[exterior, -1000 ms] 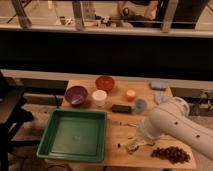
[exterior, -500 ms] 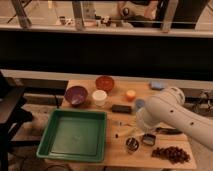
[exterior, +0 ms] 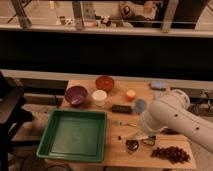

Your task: Place banana in metal cup

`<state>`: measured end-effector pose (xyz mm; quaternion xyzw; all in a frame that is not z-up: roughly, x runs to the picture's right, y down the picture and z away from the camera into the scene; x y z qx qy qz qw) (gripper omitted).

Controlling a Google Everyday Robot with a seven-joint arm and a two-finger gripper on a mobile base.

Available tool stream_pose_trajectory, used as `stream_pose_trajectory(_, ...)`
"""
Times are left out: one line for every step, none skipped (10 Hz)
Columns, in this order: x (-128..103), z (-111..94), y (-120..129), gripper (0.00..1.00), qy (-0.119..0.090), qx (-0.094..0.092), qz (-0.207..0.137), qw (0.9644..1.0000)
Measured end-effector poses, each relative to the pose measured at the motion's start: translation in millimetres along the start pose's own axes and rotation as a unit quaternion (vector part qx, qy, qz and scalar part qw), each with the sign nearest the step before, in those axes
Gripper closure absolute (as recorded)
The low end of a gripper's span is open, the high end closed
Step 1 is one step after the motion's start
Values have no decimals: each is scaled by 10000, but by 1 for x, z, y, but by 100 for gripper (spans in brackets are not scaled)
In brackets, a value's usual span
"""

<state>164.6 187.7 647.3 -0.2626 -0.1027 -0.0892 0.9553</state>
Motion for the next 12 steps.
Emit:
stream_pose_trajectory(-1, -2, 1, 22, 8, 8, -7, 10000)
stream_pose_trajectory(-4, -4, 2, 20, 9, 5, -46, 10000)
stream_pose_trajectory(-7, -6, 4, 20, 13, 1, -87, 10000)
stream_pose_trajectory(-9, -7, 5, 20, 16, -14, -105, 9999)
stream_pose_trajectory(-10, -6, 5, 20, -4, -26, -117, 9999)
stream_pose_trajectory(-14, -4, 4, 20, -12, -77, -151, 9999)
stream_pose_trajectory(-17, -1, 1, 24, -10, -102, -189, 9998)
stream_pose_trajectory(-20, -2, -7, 34, -7, -34, -219, 9998)
stream_pose_trajectory(-31, -6, -19, 46, -24, -4, -304, 9995)
stream_pose_trajectory(-39, -9, -26, 51, -41, 5, -341, 9994)
stream_pose_trajectory(-39, -10, -25, 52, -15, -36, -345, 9994)
stream_pose_trajectory(-40, -7, -20, 47, -21, -126, -360, 9993)
